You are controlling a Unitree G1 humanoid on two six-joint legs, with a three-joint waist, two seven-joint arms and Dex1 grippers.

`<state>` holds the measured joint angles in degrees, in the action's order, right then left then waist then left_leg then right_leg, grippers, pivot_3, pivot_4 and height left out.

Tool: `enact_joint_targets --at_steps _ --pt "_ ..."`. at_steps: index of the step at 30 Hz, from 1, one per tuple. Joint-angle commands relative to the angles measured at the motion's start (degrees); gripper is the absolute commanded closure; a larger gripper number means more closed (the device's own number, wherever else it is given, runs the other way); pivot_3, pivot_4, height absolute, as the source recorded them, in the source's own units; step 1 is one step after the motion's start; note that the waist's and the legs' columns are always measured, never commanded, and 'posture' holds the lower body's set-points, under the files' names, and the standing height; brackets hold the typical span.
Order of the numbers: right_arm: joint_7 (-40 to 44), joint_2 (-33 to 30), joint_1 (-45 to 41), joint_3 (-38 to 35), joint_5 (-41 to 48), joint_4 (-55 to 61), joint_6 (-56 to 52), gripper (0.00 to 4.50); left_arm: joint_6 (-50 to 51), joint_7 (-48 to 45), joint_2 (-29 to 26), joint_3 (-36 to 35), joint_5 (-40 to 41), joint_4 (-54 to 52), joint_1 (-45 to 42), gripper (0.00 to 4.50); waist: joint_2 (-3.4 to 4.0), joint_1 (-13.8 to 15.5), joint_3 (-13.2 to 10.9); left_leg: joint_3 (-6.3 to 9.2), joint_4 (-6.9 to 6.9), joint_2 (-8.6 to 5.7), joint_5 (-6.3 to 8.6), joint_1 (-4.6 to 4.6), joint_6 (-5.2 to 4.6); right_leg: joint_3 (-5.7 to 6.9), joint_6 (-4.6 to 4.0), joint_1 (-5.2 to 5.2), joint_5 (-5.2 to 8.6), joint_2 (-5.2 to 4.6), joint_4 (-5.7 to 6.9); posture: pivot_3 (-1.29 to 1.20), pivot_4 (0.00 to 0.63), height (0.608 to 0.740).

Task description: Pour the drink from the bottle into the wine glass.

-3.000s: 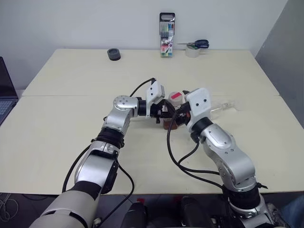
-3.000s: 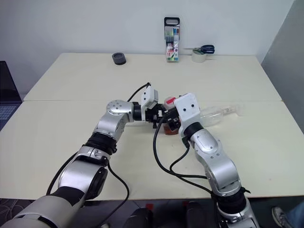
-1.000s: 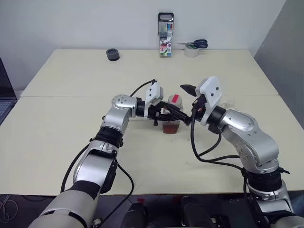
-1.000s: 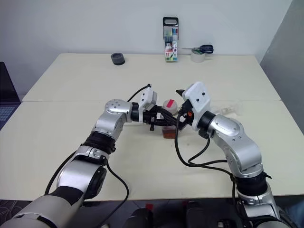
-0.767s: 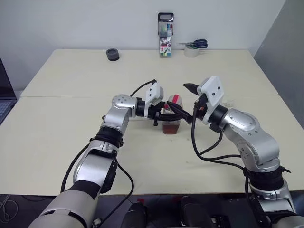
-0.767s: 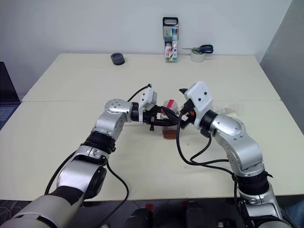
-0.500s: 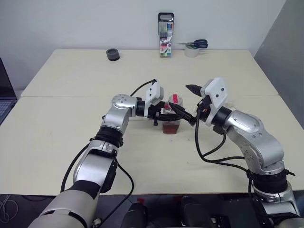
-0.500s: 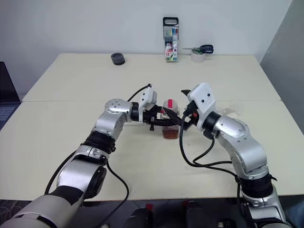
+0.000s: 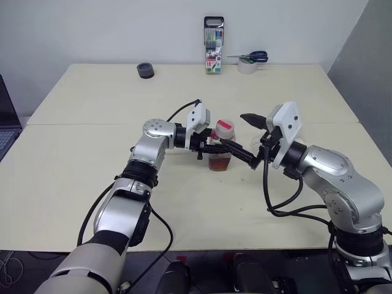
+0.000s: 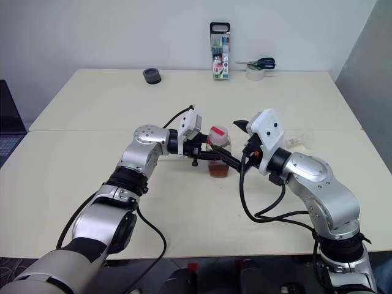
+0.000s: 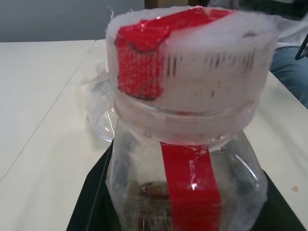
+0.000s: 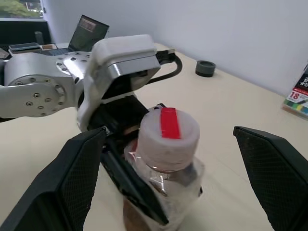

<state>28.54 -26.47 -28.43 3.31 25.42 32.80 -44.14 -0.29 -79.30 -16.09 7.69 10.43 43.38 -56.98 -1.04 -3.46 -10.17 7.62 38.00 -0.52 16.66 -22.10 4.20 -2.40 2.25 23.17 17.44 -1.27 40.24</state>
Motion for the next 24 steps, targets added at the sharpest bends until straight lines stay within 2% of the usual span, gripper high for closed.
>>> enact_joint_targets --at_steps 1,10,24 --pt "-1.3 0.4 -2.3 1.9 -2.9 0.1 2.3 0.00 -0.1 0.1 0.0 -1.4 1.2 -0.9 -2.1 2.79 0.00 0.0 0.0 0.01 0.00 0.01 0.00 0.00 0.00 0.01 0.00 0.00 0.00 0.01 0.00 0.00 0.150 0.740" --pt "-3.3 3.2 -5.1 3.3 -7.4 -4.7 5.4 0.00 0.1 -0.2 0.1 -1.2 1.1 -1.6 -1.8 2.79 0.00 0.0 0.0 0.02 0.00 0.00 -0.01 0.00 0.03 0.01 0.00 0.00 0.00 0.00 0.00 0.00 0.150 0.740" --pt "-3.0 2.1 -3.4 0.4 -8.0 -5.0 4.6 0.00 0.0 -0.4 -0.1 -1.1 1.0 -1.9 -1.7 2.79 0.00 0.0 0.0 0.02 0.00 0.00 -0.02 0.00 0.03 0.01 0.00 0.00 0.00 0.00 0.00 0.00 0.150 0.740"
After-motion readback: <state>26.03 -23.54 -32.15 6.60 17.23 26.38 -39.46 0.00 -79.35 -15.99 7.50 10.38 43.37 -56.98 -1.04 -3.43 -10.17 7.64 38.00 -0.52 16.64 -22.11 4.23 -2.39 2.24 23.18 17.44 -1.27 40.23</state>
